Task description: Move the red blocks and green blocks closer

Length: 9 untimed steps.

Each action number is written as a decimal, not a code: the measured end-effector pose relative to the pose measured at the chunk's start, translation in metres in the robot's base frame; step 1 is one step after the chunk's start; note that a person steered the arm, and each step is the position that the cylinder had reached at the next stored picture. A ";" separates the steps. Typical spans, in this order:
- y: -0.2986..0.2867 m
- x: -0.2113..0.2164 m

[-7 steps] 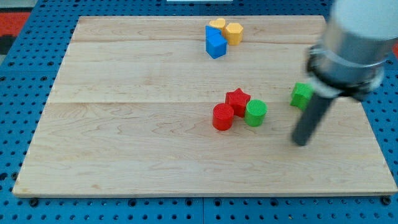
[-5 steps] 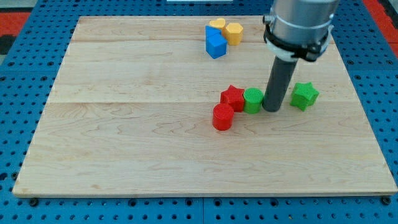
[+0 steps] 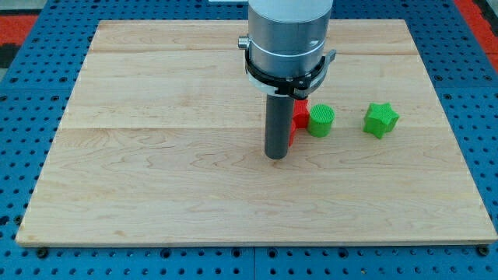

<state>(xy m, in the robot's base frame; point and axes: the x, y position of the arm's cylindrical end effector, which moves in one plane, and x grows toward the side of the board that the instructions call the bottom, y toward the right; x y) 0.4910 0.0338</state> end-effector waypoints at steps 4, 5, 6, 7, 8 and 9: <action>0.039 -0.055; 0.039 -0.060; -0.037 -0.052; -0.036 -0.107; 0.032 -0.118; 0.078 -0.103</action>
